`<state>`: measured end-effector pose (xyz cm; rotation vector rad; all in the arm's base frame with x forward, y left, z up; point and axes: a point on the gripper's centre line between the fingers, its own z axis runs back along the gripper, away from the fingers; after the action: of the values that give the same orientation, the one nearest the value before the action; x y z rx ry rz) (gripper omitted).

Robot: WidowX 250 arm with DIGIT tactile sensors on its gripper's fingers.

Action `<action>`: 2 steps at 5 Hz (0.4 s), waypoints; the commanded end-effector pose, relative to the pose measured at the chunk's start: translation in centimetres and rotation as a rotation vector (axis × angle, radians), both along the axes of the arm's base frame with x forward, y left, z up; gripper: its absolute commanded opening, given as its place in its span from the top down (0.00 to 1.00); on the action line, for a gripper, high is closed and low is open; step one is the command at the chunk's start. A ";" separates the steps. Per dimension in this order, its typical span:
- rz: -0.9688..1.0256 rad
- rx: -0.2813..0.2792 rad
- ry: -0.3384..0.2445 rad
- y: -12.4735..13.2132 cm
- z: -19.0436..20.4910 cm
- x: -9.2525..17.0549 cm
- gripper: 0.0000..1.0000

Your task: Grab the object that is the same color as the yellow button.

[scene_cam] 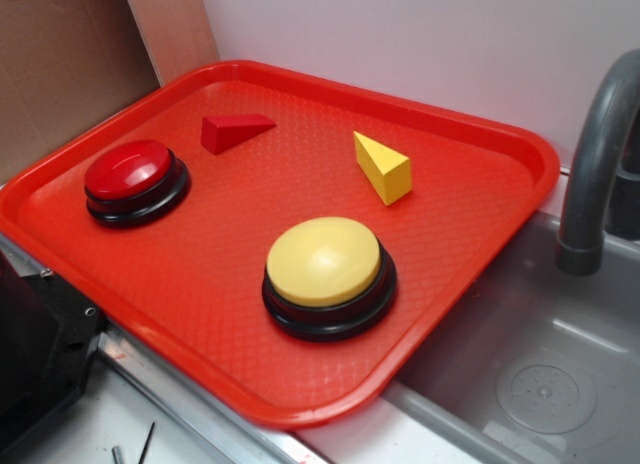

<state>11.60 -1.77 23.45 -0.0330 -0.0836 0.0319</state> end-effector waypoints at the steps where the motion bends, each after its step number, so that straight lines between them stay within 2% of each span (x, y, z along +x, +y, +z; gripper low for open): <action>1: 0.000 0.000 0.000 0.0 0.0 0.0 0.00; 2: 0.168 -0.070 0.090 -0.1 -1.1 1.4 0.00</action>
<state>12.93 -1.89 21.86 -0.0869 0.0242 0.2155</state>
